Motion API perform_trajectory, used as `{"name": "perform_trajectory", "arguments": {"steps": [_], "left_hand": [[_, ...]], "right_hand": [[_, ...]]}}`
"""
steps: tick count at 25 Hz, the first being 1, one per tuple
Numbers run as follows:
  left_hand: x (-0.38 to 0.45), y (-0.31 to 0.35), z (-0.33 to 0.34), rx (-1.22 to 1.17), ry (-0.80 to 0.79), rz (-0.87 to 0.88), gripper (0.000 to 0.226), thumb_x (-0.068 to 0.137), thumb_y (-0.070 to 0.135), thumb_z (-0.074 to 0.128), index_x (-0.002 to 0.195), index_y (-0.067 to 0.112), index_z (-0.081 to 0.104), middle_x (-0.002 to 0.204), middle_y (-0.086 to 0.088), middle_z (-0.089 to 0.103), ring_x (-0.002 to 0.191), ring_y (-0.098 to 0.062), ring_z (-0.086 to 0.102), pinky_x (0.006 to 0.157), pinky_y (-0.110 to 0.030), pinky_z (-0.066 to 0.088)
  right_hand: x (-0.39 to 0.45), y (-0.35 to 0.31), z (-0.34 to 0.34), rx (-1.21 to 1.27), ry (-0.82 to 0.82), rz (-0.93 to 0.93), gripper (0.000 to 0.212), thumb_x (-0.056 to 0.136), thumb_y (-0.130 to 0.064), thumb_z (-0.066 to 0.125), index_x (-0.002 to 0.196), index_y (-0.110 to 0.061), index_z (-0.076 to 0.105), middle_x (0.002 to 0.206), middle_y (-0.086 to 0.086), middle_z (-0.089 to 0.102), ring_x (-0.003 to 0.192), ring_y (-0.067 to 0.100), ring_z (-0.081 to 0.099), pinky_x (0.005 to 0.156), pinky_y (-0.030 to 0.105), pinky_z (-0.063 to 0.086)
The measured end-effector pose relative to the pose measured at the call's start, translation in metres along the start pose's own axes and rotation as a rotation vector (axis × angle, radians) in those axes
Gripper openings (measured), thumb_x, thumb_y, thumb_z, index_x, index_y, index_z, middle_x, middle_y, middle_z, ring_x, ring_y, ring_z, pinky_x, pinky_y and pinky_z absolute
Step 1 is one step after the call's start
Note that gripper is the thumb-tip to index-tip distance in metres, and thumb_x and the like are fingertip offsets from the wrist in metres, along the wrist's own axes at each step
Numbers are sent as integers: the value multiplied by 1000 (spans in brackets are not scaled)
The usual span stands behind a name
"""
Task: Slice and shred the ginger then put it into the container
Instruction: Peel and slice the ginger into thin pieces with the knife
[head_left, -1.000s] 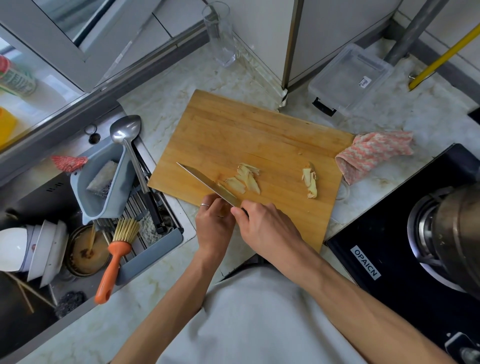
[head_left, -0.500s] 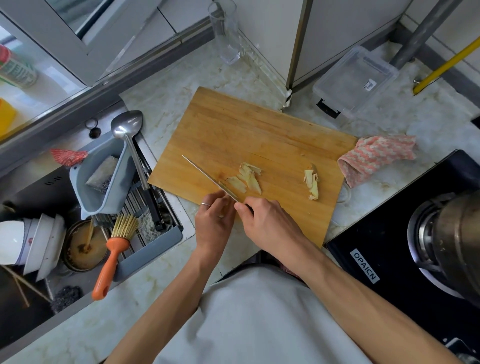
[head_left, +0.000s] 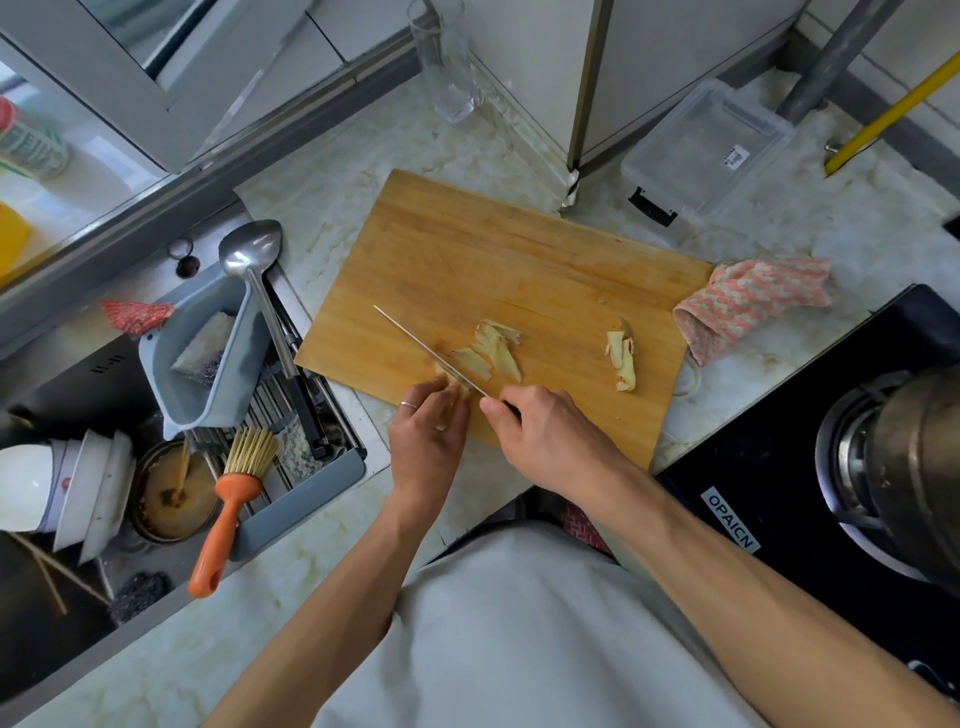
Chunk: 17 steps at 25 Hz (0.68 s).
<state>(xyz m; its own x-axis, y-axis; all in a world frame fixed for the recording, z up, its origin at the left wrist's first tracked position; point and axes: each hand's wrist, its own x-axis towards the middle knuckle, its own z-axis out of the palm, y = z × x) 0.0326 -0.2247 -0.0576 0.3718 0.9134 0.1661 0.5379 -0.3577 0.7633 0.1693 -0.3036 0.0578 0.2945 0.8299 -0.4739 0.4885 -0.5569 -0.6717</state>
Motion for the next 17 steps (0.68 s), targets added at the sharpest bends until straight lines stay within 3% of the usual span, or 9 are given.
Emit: {"name": "perform_trajectory", "arguments": {"steps": [2, 6, 12, 17], "left_hand": [[-1, 2, 0, 14, 0, 13, 13, 82, 2, 77, 95, 0, 77, 107, -17, 68, 86, 2, 55, 71, -3, 44], [-1, 6, -2, 32, 11, -5, 10, 79, -4, 77, 88, 0, 77, 103, -16, 69, 70, -2, 52, 67, -1, 38], [-1, 3, -1, 4, 8, -25, 8, 83, 1, 76, 90, 1, 77, 104, -13, 70, 79, -1, 56, 66, -4, 42], [0, 1, -5, 23, -9, -11, 5, 83, 3, 76, 88, 3, 77, 102, -9, 69, 77, -4, 57, 64, -6, 43]], "right_hand": [[4, 0, 2, 4, 5, -9, 44, 105, -42, 42, 65, -23, 35, 59, -4, 40, 63, 29, 42, 53, 33, 27], [3, 2, 9, -17, -8, -23, 40, 105, -43, 41, 71, -22, 40, 62, -4, 42, 69, 32, 45, 57, 33, 30], [-6, 15, 13, -61, 3, -32, 42, 106, -44, 36, 70, -23, 32, 68, 3, 48, 70, 34, 44, 59, 34, 30], [6, 16, 26, -173, 53, -136, 29, 107, -43, 32, 89, -20, 35, 67, 4, 46, 62, 36, 46, 56, 35, 32]]}}
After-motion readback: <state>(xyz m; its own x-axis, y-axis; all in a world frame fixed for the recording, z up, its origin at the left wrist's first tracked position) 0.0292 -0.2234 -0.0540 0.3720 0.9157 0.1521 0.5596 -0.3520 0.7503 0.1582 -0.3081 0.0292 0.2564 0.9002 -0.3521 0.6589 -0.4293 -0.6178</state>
